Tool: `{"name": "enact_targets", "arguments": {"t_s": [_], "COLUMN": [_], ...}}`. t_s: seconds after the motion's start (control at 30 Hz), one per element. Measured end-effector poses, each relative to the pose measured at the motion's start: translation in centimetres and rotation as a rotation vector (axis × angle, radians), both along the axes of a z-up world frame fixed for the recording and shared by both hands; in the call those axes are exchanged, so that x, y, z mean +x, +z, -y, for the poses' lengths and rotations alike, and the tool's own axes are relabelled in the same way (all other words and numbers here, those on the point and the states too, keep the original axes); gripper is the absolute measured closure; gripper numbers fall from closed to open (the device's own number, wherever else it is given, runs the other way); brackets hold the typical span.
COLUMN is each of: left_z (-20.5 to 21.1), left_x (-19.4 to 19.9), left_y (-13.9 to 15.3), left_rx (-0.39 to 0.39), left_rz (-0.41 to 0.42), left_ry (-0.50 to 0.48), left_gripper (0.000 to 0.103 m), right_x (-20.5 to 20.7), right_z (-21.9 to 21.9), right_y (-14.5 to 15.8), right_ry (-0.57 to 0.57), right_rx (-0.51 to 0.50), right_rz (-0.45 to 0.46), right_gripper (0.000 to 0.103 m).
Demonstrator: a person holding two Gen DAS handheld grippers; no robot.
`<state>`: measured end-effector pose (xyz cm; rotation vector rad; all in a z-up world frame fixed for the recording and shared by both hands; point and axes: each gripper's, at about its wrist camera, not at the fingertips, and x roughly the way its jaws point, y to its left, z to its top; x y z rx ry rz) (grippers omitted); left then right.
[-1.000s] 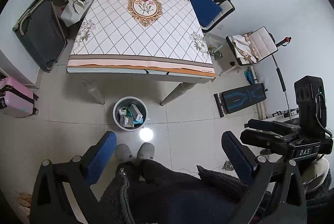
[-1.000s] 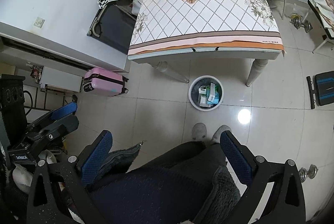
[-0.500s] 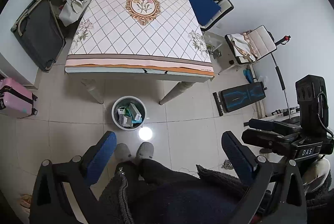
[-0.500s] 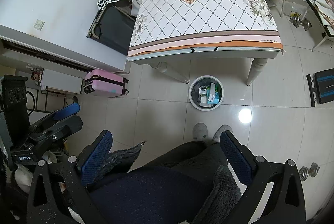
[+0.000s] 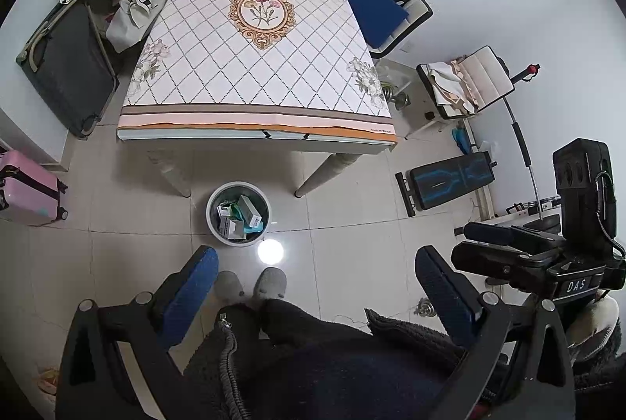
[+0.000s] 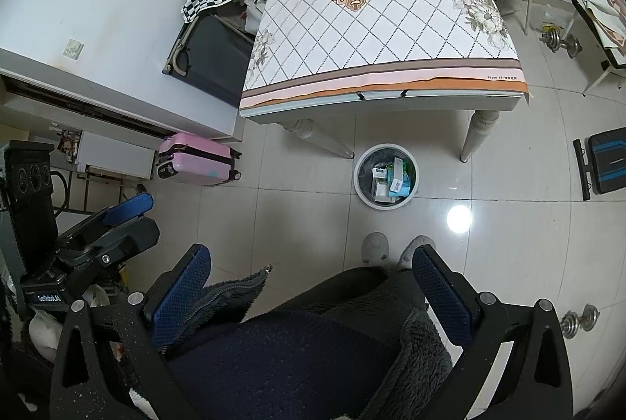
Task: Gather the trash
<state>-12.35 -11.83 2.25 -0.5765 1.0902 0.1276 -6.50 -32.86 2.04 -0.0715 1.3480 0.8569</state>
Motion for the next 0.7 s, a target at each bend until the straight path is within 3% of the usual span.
{"name": "enact_targets", "arguments": {"t_s": [0.7], "left_z": [-0.66], "left_x": [-0.24], "left_y": [0.26], "left_rx": [-0.007], "left_rz": [0.012], "left_ry": [0.016], "left_gripper": [0.0], "right_x": [-0.12], "right_z": [-0.35], "right_y": [0.44], "right_ry": [0.011], "right_rx": [-0.004], "right_rz": [0.005], "right_gripper": [0.0]}}
